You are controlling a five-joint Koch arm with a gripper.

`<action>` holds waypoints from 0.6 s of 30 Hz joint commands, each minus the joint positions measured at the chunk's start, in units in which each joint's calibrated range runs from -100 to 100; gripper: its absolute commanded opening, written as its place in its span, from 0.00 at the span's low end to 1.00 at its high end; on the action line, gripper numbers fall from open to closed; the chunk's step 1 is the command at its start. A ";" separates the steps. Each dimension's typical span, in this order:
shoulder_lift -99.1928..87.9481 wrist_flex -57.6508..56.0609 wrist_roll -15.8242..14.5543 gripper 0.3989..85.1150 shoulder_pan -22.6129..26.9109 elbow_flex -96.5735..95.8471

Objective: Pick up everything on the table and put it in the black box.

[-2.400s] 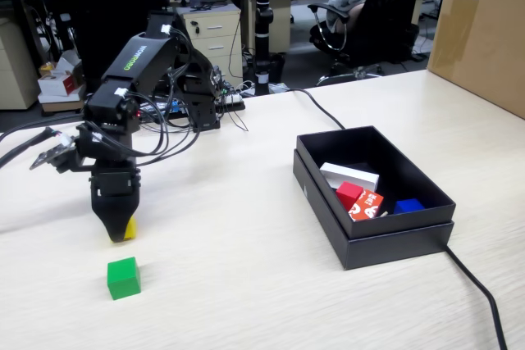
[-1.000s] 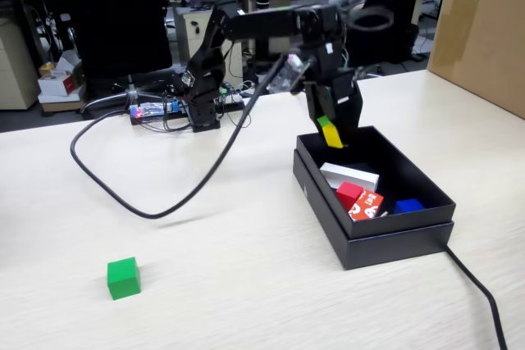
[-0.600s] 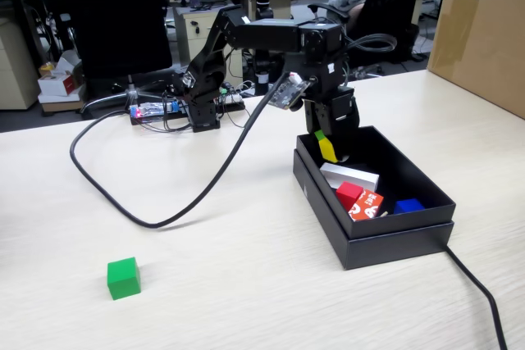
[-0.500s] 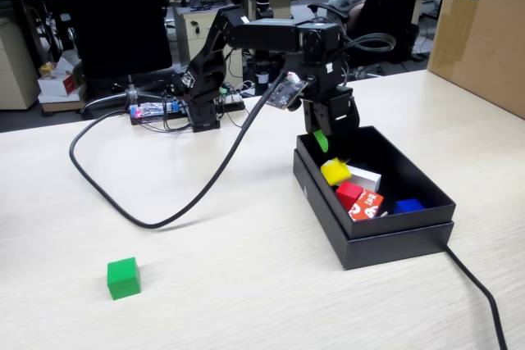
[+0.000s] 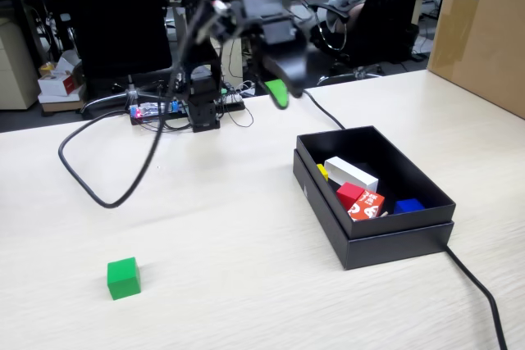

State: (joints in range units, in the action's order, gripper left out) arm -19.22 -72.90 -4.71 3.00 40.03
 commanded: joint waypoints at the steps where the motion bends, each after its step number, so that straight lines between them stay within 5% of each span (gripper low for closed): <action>1: -0.68 1.41 6.45 0.53 -6.74 1.22; 8: 10.56 4.87 12.50 0.54 -13.97 0.59; 18: 28.12 16.36 15.29 0.54 -17.48 1.68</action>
State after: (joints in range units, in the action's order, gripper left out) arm 7.18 -61.52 9.65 -14.09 38.20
